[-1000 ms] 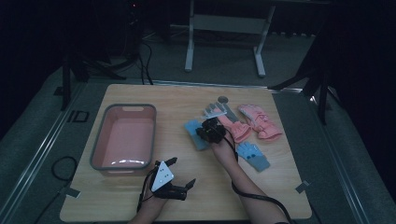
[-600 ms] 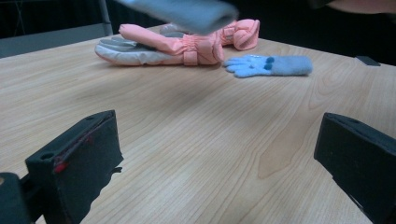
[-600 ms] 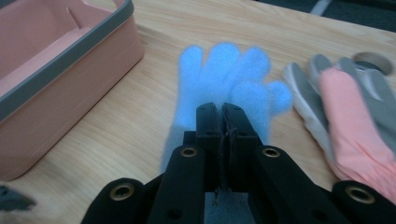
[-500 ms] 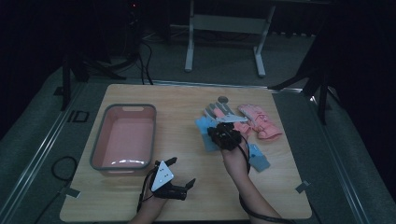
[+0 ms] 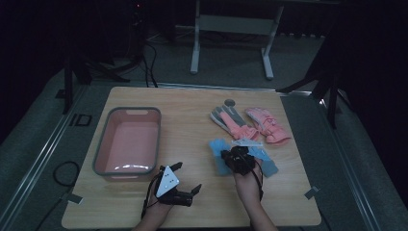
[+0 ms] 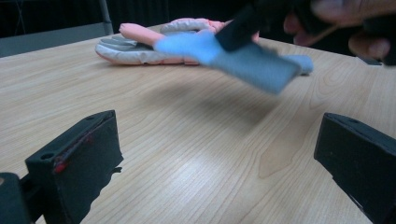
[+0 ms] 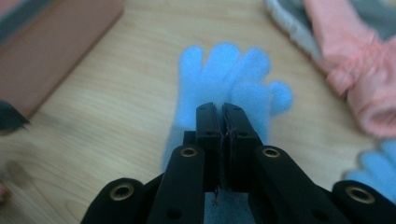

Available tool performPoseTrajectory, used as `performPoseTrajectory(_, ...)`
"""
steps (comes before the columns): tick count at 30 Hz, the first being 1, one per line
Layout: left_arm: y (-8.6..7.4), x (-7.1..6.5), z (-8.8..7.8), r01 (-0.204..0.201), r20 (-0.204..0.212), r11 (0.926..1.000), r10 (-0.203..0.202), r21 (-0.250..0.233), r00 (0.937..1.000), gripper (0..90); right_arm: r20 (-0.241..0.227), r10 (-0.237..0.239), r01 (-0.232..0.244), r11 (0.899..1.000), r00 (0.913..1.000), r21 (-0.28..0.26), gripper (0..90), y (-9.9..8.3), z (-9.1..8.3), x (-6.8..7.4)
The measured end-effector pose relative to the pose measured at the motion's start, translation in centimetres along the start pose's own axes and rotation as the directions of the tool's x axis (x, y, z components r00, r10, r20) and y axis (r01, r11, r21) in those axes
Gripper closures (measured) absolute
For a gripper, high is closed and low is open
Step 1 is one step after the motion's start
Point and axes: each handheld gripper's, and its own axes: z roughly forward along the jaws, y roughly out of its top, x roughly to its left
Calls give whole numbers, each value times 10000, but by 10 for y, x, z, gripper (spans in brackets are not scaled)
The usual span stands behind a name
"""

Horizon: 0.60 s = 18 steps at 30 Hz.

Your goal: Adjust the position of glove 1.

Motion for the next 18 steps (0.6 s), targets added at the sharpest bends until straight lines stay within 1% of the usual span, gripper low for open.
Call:
performPoseTrajectory(2, 0, 0, 0, -19, 0, 10000, 19, 15, 10000, 7, -14, 84, -83, 9998, 10000, 175, 861, -7, 5, 0)
performPoseTrajectory(6, 0, 0, 0, -29, 3, 10000, 29, 33, 10000, 7, 339, 218, -225, 9995, 9992, 204, 861, -17, 11, 0)
performPoseTrajectory(9, 0, 0, 0, -50, 13, 10000, 50, 35, 10000, 7, 502, 202, -219, 9992, 9985, 337, 859, -24, 17, 0)
performPoseTrajectory(11, 0, 0, 0, -59, 13, 10000, 59, 33, 10000, 7, 651, 87, -119, 9987, 9978, 495, 856, -29, 23, 0)
performPoseTrajectory(14, 0, 0, 0, -71, 25, 10000, 71, 33, 10000, 7, 765, 102, -156, 9975, 9970, 695, 837, -34, 31, -4)
performPoseTrajectory(16, 0, 0, 0, -86, 33, 9999, 86, 54, 10000, 7, 696, 206, -249, 9978, 9974, 617, 828, -37, 33, -6)
performPoseTrajectory(18, 0, -1, 1, -97, 30, 9999, 97, 61, 9999, 7, 704, 150, -192, 9981, 9974, 593, 813, -37, 33, -6)
